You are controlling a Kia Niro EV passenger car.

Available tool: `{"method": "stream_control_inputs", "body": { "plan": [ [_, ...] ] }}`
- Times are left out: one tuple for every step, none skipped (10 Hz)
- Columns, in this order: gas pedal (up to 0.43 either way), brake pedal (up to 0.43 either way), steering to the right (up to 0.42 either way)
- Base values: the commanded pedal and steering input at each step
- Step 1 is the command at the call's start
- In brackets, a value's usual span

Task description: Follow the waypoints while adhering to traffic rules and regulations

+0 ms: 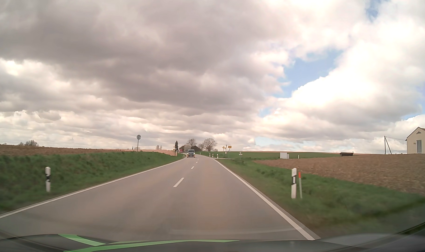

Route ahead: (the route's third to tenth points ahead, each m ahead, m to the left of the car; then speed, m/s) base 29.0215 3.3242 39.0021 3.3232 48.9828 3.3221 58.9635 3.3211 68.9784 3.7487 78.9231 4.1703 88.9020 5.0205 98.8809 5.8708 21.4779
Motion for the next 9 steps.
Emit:
{"method": "stream_control_inputs", "body": {
  "plan": [
    [0.331,0.0,0.001],
    [0.331,0.0,0.001],
    [0.331,0.0,0.001],
    [0.331,0.0,0.0],
    [0.331,0.0,-0.001],
    [0.331,0.0,-0.001],
    [0.331,0.0,-0.001],
    [0.331,0.0,-0.002],
    [0.331,0.0,-0.004]
  ]
}}
